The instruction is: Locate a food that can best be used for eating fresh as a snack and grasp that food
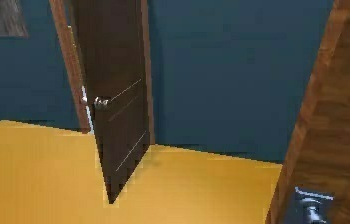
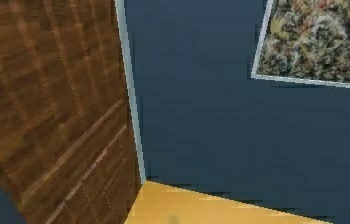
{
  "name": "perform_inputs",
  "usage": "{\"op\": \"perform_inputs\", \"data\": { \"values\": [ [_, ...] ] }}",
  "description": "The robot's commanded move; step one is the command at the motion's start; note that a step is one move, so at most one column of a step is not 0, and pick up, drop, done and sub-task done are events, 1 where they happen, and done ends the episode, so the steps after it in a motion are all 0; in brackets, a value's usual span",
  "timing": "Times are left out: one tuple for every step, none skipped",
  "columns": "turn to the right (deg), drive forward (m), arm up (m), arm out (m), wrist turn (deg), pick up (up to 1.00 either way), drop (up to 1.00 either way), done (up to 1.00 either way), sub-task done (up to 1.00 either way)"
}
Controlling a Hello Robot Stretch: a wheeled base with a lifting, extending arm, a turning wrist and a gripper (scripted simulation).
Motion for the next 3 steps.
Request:
{"op": "perform_inputs", "data": {
  "values": [
    [0.0, 0.65, 0.00, 0.00, 0.0, 0.00, 0.00, 0.00, 0.00],
    [45.0, 0.00, 0.00, 0.00, 0.0, 0.00, 0.00, 0.00, 0.00],
    [0.0, 0.55, 0.00, 0.00, 0.0, 0.00, 0.00, 0.00, 0.00]
  ]
}}
